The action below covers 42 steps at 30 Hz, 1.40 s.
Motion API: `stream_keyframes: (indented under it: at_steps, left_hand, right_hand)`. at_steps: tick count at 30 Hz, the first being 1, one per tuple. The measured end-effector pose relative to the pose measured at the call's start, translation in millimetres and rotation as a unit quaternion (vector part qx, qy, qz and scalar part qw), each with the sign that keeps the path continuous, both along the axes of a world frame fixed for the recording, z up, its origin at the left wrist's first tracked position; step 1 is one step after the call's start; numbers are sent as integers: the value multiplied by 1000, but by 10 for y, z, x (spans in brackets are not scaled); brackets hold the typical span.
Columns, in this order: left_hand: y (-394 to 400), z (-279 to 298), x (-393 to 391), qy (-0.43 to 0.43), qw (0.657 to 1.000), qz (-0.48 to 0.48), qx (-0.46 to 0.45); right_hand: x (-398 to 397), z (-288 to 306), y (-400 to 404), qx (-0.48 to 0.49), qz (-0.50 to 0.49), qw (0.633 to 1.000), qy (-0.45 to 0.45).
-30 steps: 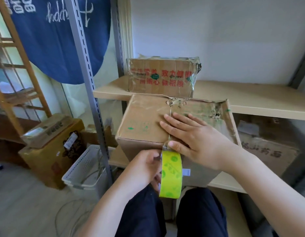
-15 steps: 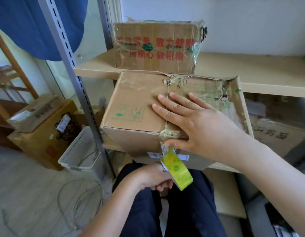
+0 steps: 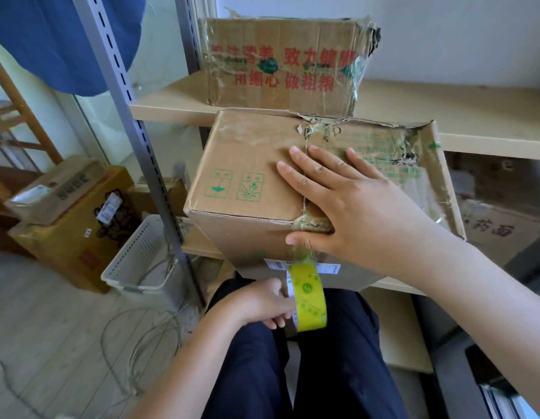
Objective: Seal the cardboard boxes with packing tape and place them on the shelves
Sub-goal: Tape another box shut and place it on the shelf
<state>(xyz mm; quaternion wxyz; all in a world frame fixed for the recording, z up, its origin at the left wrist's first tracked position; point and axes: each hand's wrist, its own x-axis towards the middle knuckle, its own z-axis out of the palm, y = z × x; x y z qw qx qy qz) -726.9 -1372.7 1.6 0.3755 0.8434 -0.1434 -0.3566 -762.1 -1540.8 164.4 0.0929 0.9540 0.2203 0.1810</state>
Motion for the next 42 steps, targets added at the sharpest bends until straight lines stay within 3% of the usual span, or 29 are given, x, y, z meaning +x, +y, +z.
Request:
stream_keyframes:
  at_steps: [2,4,7,9,16,21,25,28,39,42]
  left_hand:
    - [123,53,-223,-120,991,55,33]
    - [184,85,-535,-207,963,172,-16]
    - [69,221,-838,-139,912,293,-251]
    - [-47,308,-885,-82,901,266,-334]
    - [-249,159,-1037,-81,893,193,-399]
    - [-413,185,-1116,-11,855,165,-492]
    - [-492,161,-1135,-69,844,184,-499]
    - [-399,21,-1098,-109,863,175,-461]
    - [-358,-196,-558,-52,931,151,-327]
    - [-382,-282,-485,-65,926,161,-336]
  right_hand:
    - [-1,3,-3,3,3,1000,4]
    - [-13,8,4,3,-1,1000,11]
    - [-28,40,11,8,-10,999,33]
    - [-40,58,24,10,-12,999,39]
    - [-16,88,11,2,-13,998,56]
    - [-15,79,15,4,-13,998,55]
    - [-45,96,6,6,-19,998,65]
    - [-47,111,5,8,-16,997,71]
    - [-12,127,5,0,-17,997,75]
    - [-16,128,-2,5,-17,997,71]
